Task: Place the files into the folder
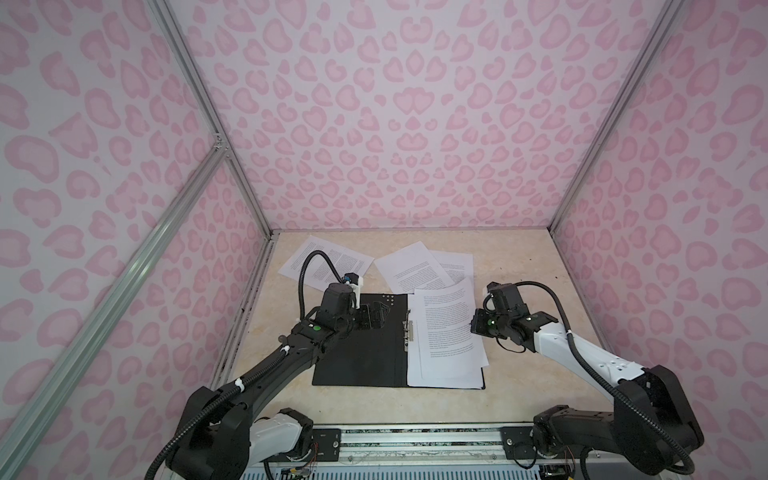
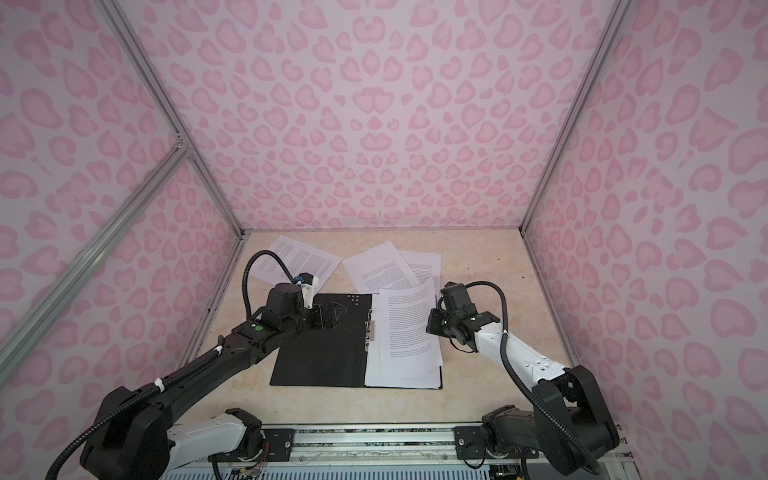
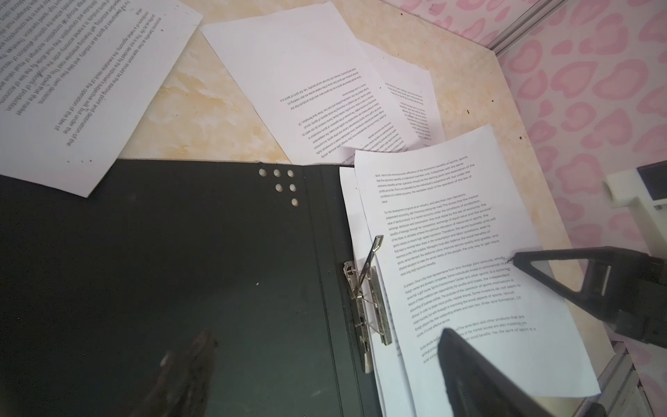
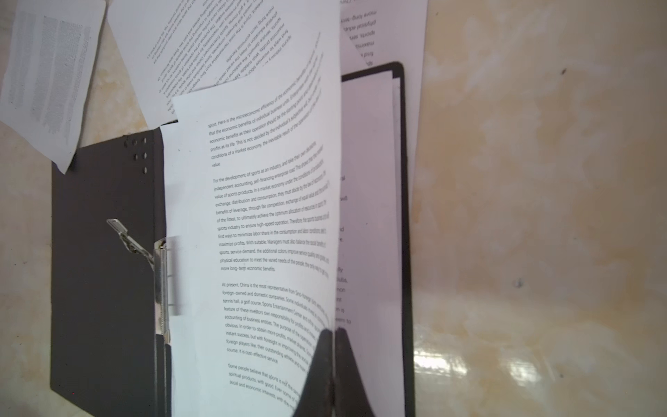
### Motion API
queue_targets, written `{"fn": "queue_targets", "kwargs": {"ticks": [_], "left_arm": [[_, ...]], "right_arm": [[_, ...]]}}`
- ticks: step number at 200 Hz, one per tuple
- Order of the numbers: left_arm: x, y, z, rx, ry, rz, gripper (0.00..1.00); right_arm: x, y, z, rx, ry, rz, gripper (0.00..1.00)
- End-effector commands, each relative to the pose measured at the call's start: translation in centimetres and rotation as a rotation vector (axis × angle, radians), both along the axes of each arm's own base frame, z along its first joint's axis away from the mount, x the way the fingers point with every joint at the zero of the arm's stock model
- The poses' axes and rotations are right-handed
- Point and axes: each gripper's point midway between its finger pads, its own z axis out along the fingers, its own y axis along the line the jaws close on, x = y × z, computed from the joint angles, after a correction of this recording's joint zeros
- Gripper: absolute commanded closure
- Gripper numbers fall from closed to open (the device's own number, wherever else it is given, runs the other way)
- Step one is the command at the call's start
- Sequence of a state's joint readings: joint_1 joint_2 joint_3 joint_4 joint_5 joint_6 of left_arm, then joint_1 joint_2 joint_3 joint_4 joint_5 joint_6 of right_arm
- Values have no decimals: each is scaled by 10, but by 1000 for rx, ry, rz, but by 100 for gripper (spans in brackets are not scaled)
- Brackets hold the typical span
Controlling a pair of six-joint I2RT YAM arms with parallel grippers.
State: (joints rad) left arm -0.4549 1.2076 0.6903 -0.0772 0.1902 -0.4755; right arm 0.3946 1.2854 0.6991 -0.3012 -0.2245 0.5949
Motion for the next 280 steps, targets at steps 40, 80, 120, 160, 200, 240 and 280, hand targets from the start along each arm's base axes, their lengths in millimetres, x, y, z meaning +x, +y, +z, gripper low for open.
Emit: {"fn": "queue_targets", "kwargs": {"ticks": [40, 80, 120, 160, 200, 240, 280], "left_arm": [[3, -7, 6, -22, -12, -16, 3], [3, -9, 4, -20, -7, -23, 3], [4, -11, 0, -16, 5, -30, 3], [4, -12, -3, -12, 13, -32, 3], [5, -12, -4, -9, 15, -33, 3], [5, -13, -4, -6, 17, -35, 3], [5, -13, -5, -3, 18, -33, 3]], "right_arm": [[-7, 5, 1, 42, -25, -72, 100], [-13, 13, -4, 44, -16, -56, 100], [-14, 19, -8, 42, -12, -39, 100], [-15, 21, -7, 35, -13, -27, 100], [-19, 23, -9, 33, -9, -16, 100], [-21, 23, -10, 31, -7, -10, 100], [-23, 23, -12, 24, -1, -7, 100]]}}
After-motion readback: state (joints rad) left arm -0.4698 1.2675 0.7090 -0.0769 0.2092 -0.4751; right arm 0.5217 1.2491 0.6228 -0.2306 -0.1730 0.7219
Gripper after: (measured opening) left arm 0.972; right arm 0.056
